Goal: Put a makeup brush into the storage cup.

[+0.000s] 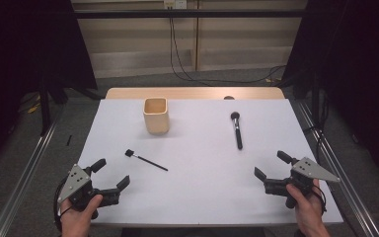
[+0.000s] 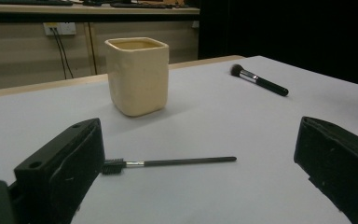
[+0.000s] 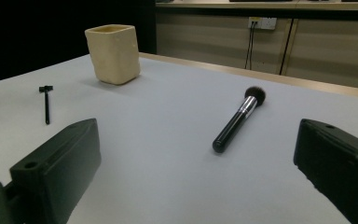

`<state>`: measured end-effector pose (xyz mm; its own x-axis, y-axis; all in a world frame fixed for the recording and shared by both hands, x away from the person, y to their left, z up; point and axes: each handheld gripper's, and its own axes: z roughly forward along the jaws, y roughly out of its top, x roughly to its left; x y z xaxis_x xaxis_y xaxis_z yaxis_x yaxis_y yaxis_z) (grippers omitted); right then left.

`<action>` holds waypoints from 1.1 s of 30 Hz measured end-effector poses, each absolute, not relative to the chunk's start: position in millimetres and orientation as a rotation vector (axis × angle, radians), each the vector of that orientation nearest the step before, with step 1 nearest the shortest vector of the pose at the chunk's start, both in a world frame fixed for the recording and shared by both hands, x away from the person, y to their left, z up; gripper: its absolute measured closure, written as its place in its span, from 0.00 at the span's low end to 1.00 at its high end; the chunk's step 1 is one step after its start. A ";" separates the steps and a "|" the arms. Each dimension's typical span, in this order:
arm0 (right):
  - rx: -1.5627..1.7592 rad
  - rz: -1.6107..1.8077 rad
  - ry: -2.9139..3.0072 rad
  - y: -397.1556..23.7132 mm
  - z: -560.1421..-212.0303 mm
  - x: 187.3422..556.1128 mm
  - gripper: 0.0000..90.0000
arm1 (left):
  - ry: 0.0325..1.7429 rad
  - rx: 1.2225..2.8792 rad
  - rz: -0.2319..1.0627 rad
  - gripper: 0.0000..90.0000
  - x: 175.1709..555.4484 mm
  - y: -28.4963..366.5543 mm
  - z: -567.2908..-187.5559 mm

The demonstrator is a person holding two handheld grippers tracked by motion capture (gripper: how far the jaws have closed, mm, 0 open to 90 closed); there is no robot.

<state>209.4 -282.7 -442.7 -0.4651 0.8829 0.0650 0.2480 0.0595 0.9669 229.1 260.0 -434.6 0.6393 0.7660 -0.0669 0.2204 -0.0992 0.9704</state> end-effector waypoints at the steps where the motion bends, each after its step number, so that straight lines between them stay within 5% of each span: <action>1: 1.131 1.432 1.771 -282.7 -442.7 209.4 0.00 | 0.826 1.644 0.557 0.02 229.5 259.5 -434.5; 33: 1.136 1.457 1.785 -284.5 -443.6 206.2 0.00 | 0.780 1.634 0.542 0.03 247.7 242.4 -420.2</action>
<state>206.2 -284.5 -443.6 -0.4806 0.8728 0.0846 0.2579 0.0485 0.9649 247.7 242.4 -420.2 0.6679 0.7413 -0.0661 0.1967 -0.0902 0.9763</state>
